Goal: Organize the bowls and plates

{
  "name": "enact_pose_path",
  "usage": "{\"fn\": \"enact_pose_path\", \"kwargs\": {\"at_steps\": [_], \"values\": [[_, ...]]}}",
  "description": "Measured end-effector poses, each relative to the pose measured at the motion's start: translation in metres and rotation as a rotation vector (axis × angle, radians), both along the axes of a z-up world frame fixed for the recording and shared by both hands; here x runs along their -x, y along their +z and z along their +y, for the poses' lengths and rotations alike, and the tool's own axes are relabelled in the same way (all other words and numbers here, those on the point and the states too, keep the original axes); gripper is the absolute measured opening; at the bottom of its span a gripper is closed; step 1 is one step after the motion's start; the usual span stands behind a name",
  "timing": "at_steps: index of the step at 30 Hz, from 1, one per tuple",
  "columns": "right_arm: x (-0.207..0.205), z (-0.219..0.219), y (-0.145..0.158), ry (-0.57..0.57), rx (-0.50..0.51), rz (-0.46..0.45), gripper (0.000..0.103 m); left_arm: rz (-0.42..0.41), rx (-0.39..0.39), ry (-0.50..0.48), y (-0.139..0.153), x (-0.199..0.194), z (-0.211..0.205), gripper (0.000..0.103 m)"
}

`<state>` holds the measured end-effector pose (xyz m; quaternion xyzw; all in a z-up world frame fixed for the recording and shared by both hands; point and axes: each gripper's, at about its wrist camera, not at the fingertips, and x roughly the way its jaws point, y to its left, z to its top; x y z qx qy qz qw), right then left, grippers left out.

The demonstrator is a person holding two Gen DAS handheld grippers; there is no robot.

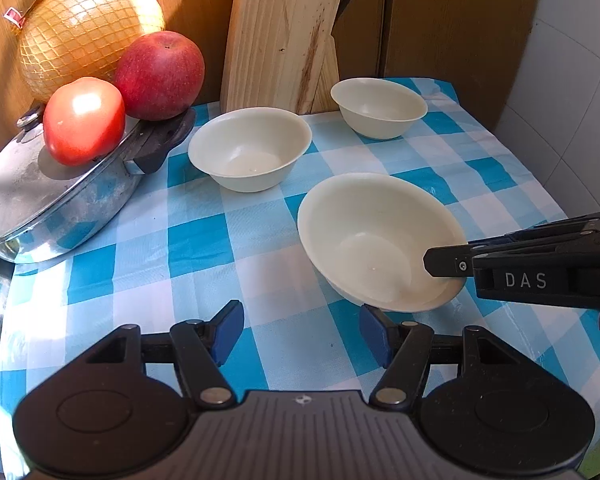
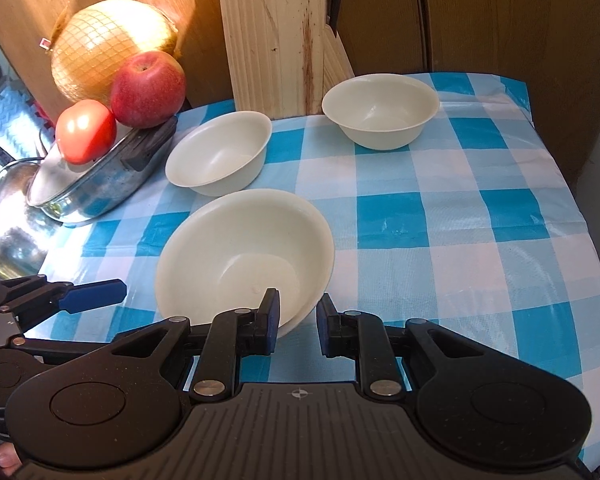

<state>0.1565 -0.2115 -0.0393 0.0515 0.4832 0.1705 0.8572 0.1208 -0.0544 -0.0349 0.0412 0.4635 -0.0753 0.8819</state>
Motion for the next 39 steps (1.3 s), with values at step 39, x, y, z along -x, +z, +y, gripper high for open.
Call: {"fn": "enact_pose_path", "kwargs": {"at_steps": [39], "values": [[-0.094,0.053,0.008,-0.149,-0.004,-0.210,0.051,-0.074,0.063,0.388,-0.011,-0.113,0.054,0.060]]}}
